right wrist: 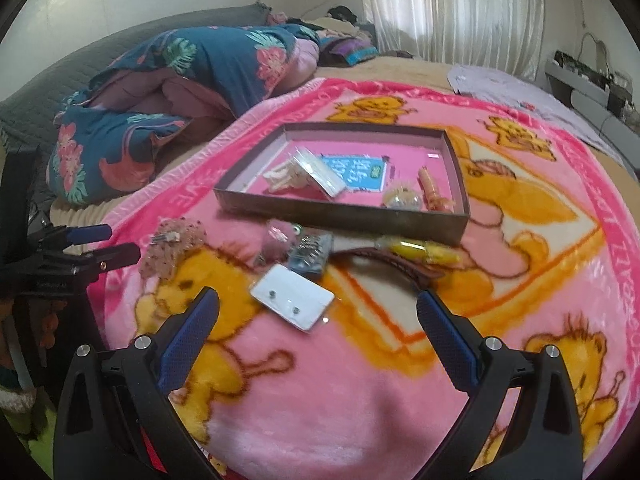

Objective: Organize jewelry
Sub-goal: 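Grasp the sheer bow clip with the left tool while the right tool grasps the clear rhinestone pin case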

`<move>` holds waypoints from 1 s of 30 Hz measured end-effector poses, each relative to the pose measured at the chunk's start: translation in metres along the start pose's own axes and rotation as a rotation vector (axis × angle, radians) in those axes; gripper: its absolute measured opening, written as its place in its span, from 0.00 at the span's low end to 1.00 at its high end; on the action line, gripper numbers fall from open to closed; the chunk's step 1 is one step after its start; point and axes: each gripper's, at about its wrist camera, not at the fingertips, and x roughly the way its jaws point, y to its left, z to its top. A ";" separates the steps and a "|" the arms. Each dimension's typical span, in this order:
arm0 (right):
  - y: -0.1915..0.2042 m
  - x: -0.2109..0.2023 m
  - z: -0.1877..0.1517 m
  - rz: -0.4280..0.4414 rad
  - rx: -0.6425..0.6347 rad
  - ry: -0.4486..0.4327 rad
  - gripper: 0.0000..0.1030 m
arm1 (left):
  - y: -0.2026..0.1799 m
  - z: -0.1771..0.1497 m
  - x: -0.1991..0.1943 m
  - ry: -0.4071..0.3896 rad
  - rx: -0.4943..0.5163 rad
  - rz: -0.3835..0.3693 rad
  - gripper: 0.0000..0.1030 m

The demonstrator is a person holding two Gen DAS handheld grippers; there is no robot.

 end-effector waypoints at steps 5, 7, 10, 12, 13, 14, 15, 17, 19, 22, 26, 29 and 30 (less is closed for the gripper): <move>-0.005 0.013 0.001 -0.005 0.026 0.018 0.96 | 0.004 -0.002 0.015 0.020 -0.009 0.026 0.91; -0.005 0.019 0.003 -0.004 0.033 0.024 0.96 | 0.009 -0.002 0.021 0.022 -0.024 0.034 0.91; -0.002 0.031 0.006 -0.004 0.031 0.034 0.95 | 0.015 -0.003 0.030 0.035 -0.047 0.037 0.91; 0.002 0.039 0.008 -0.003 0.026 0.040 0.95 | 0.018 -0.002 0.034 0.039 -0.058 0.036 0.91; 0.004 0.042 0.010 -0.002 0.023 0.043 0.92 | 0.019 -0.002 0.035 0.039 -0.063 0.034 0.91; 0.005 0.046 0.011 -0.004 0.021 0.048 0.87 | 0.021 -0.002 0.037 0.041 -0.070 0.031 0.91; 0.006 0.049 0.012 -0.003 0.020 0.052 0.86 | 0.022 -0.001 0.039 0.041 -0.077 0.028 0.91; 0.009 0.058 0.014 -0.002 0.018 0.061 0.83 | 0.024 -0.001 0.042 0.044 -0.085 0.028 0.91; 0.011 0.064 0.017 0.005 0.015 0.065 0.76 | 0.026 -0.001 0.045 0.049 -0.097 0.018 0.91; 0.015 0.074 0.020 0.008 0.005 0.076 0.68 | 0.026 -0.001 0.051 0.066 -0.119 -0.019 0.91; 0.016 0.086 0.024 0.011 0.012 0.085 0.52 | 0.024 0.000 0.059 0.078 -0.119 -0.017 0.87; 0.014 0.096 0.027 0.016 0.034 0.102 0.43 | 0.024 0.002 0.064 0.083 -0.113 -0.013 0.71; 0.013 0.102 0.028 0.020 0.048 0.114 0.41 | 0.024 0.002 0.066 0.083 -0.110 -0.008 0.62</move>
